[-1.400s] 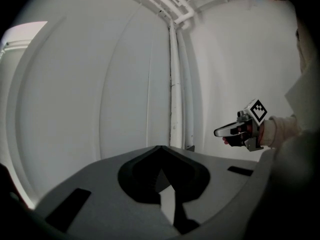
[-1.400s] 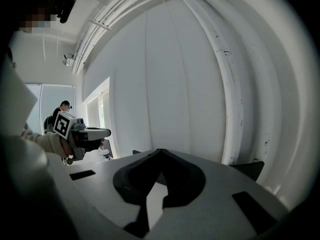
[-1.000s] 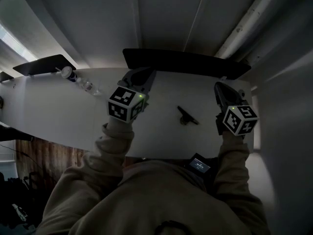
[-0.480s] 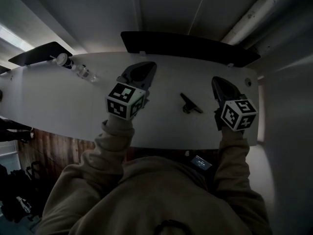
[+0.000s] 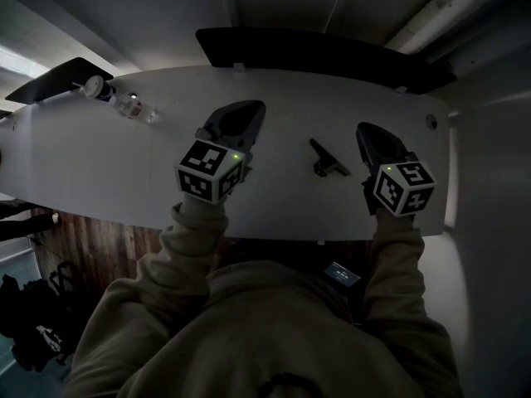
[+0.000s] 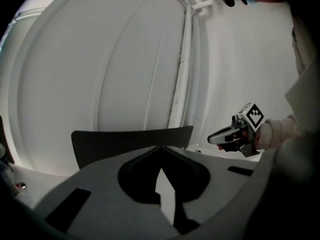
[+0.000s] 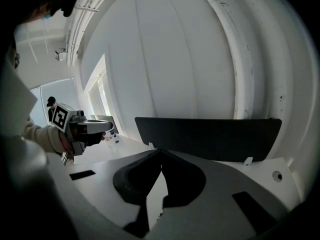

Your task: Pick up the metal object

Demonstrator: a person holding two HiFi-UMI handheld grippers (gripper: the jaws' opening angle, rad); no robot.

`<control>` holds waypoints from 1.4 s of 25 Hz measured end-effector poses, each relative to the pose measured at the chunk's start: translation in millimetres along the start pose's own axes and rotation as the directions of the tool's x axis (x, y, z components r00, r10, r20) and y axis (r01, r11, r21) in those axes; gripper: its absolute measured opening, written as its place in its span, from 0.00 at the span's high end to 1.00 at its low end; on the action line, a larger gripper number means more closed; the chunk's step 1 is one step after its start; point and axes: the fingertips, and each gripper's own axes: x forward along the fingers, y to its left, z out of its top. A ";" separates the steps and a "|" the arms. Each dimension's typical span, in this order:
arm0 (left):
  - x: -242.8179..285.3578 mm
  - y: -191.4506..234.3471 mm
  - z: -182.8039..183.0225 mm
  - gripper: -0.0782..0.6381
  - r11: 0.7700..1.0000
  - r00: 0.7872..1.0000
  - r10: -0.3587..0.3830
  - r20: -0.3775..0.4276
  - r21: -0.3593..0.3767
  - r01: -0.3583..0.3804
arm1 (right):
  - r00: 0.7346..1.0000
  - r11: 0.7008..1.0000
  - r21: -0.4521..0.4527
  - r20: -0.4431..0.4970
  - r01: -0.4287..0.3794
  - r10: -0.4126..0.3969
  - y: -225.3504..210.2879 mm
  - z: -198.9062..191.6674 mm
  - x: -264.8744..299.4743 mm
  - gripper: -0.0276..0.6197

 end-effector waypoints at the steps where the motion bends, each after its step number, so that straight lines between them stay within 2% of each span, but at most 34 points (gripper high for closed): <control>1: 1.5 -0.5 -5.8 0.89 1.000 1.000 -0.004 -0.006 -0.004 0.004 | 1.000 1.000 0.003 -0.006 -0.001 0.001 -0.6 -4.4 2.5 0.93; 19: 16.1 -9.9 -97.3 0.89 0.996 0.993 -0.043 -0.107 -0.086 0.034 | 0.993 0.999 0.045 -0.113 -0.009 0.014 -2.6 -84.1 30.1 0.93; 35: 21.0 -29.0 -169.4 0.89 0.984 0.978 -0.106 -0.182 -0.161 0.077 | 0.975 0.996 0.085 -0.220 -0.018 0.036 5.2 -159.1 52.2 0.93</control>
